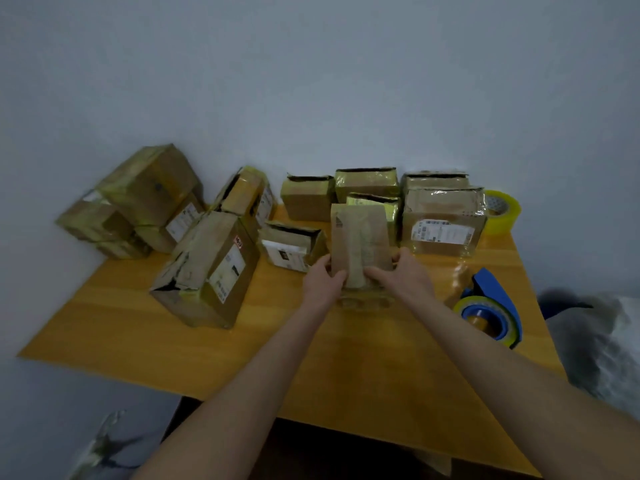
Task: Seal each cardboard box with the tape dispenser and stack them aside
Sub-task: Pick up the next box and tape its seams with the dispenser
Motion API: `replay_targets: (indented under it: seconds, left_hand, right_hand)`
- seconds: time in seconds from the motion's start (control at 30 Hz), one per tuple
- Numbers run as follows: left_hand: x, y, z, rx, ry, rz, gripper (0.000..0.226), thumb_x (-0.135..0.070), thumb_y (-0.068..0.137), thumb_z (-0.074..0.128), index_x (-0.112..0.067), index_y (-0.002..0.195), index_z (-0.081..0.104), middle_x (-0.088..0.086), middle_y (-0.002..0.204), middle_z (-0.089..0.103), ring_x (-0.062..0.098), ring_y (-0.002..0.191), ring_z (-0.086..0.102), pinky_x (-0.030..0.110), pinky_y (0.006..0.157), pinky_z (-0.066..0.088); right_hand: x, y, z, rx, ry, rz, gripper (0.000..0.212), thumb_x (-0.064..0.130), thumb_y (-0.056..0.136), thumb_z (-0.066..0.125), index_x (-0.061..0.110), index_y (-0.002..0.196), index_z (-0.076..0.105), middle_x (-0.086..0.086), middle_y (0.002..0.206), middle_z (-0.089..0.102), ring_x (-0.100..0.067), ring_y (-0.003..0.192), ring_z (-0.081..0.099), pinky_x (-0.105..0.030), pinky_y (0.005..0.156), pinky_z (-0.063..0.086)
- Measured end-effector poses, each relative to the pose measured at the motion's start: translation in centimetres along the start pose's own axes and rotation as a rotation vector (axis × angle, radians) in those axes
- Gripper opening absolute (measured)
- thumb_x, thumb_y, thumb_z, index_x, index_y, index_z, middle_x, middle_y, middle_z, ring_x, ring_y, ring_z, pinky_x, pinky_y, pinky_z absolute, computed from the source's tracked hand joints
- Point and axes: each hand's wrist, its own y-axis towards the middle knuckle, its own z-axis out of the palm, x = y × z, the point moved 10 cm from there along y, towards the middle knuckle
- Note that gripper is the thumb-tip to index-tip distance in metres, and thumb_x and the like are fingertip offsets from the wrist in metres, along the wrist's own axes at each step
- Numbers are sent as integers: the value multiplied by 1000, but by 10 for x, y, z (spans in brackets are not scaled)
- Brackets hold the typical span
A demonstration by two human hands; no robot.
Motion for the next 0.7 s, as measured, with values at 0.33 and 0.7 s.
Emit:
replay_targets:
  seconds: [0.33,0.7]
  left_hand:
    - [-7,23,-151,-315,70,132,47,-27,95,55,-16,140,45,3,131,58,19,116,56,25,84,42]
    - [75,77,-367,-487,69,153,40,-36,94,53,-19,130,49,-1,119,61,15,101,59,32,77,50]
  right_hand:
    - [153,1,32,-103,26,-229,54,57,81,67,16,110,50,0,102,61,-19,89,62,-39,73,57]
    - [334,2,178,-115,61,-271,51,65,76,66,23,100,49,5,98,63,-18,88,62,-41,75,55]
